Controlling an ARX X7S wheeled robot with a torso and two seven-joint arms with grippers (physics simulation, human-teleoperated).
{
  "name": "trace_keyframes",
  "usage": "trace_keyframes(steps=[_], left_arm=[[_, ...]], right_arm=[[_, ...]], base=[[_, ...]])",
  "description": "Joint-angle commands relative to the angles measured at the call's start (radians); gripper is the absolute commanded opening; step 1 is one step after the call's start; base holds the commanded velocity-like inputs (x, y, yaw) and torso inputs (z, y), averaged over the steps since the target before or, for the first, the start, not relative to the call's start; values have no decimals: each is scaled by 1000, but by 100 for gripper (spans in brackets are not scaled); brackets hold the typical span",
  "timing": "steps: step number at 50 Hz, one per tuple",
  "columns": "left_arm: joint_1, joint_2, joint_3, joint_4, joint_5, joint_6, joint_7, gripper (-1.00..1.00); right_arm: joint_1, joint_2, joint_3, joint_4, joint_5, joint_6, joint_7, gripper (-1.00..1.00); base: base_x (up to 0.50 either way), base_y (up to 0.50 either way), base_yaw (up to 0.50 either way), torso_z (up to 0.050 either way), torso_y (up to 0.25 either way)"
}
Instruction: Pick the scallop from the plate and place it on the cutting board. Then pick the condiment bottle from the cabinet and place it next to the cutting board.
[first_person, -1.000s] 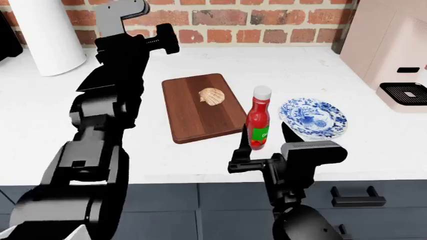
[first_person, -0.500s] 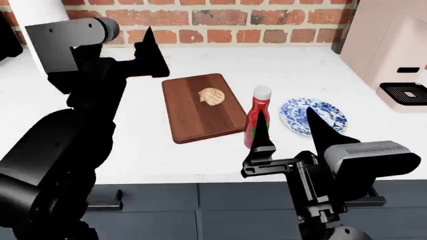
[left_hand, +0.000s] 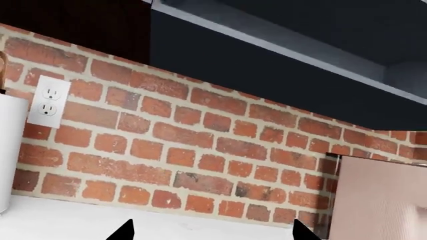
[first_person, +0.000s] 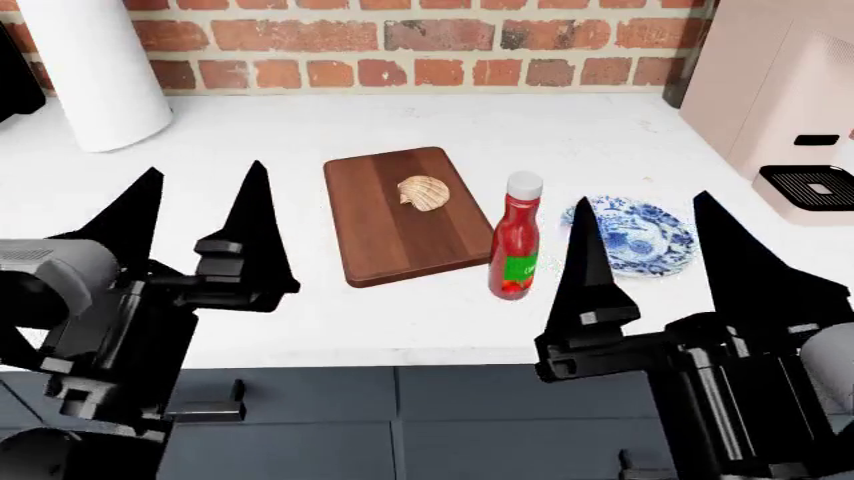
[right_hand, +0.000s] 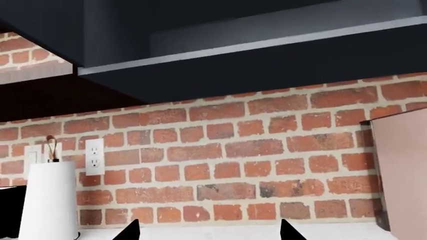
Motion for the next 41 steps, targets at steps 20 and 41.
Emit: trace_keyframes(steps=[20,41], left_arm=[[249,-547,205,174,-206,736,-425,100],[294,-881,428,175,-39,1130,-683,100]], right_arm=[[502,594,-891,-73,-114,-649,516,100],[1779,647,-2363,-74,-413,-953,882,100]], base=[[0,0,0,0,0],[0,0,0,0,0]])
